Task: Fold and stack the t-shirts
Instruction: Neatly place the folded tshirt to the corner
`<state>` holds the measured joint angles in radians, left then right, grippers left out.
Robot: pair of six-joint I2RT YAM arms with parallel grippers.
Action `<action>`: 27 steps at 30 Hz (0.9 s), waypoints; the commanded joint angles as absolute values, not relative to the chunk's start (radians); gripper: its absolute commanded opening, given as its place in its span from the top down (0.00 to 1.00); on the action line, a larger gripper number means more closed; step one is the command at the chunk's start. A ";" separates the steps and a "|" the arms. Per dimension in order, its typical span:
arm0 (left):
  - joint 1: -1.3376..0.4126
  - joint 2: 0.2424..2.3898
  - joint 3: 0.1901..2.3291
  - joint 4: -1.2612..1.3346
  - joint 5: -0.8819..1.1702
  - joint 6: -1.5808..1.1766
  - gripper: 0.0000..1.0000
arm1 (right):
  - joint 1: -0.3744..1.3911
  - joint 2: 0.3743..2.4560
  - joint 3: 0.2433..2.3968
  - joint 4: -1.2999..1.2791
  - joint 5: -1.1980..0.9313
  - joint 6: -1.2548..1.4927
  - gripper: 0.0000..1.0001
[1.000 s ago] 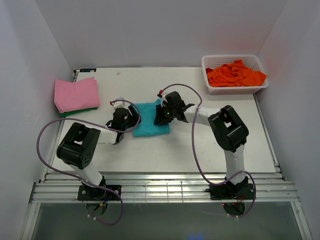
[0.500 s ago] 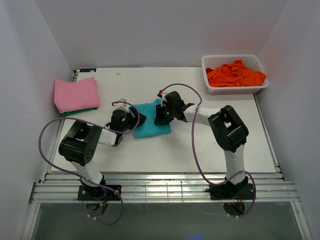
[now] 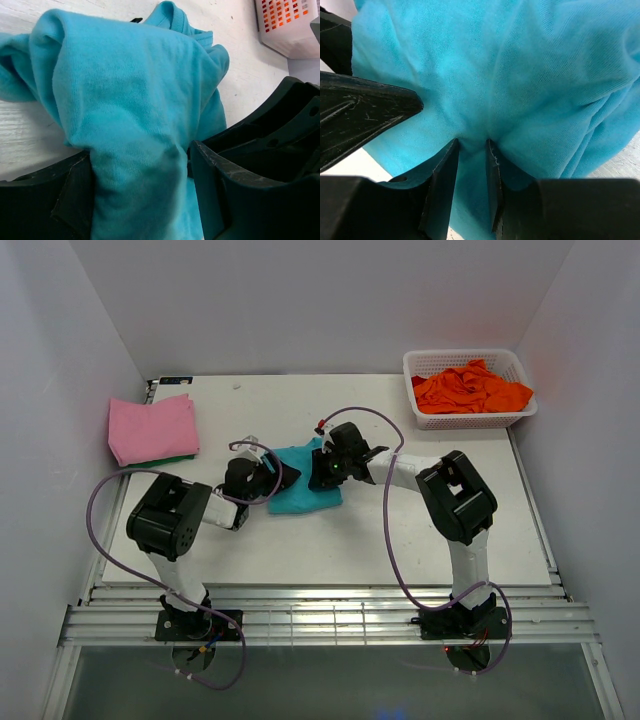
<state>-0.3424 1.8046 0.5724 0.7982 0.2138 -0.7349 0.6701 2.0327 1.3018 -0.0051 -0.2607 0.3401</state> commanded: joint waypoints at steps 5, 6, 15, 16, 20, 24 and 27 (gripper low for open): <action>-0.396 1.916 0.580 0.664 0.249 -0.782 0.24 | 0.683 2.056 1.293 -0.025 -0.242 0.350 0.66; -0.402 1.928 0.583 0.669 0.245 -0.788 0.24 | 0.683 2.054 1.292 -0.025 -0.242 0.350 0.65; -0.426 1.957 0.589 0.670 0.181 -0.795 0.49 | 0.686 2.036 1.276 -0.017 -0.245 0.347 0.66; -0.426 1.957 0.588 0.667 0.172 -0.793 0.57 | 0.686 2.036 1.275 -0.015 -0.250 0.345 0.66; -0.428 1.959 0.606 0.624 0.109 -0.767 1.00 | 0.690 2.023 1.262 -0.012 -0.261 0.339 0.64; -0.426 1.915 0.656 0.476 0.019 -0.709 1.00 | 0.704 1.955 1.232 -0.011 -0.233 0.316 0.62; -0.426 1.817 0.736 0.323 -0.113 -0.638 1.00 | 0.707 1.841 1.200 -0.043 -0.166 0.289 0.60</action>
<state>-0.4313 1.8675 0.7013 0.6575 0.0731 -0.7498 0.6907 1.9587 1.2243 0.0116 -0.2211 0.3260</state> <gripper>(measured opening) 0.145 0.392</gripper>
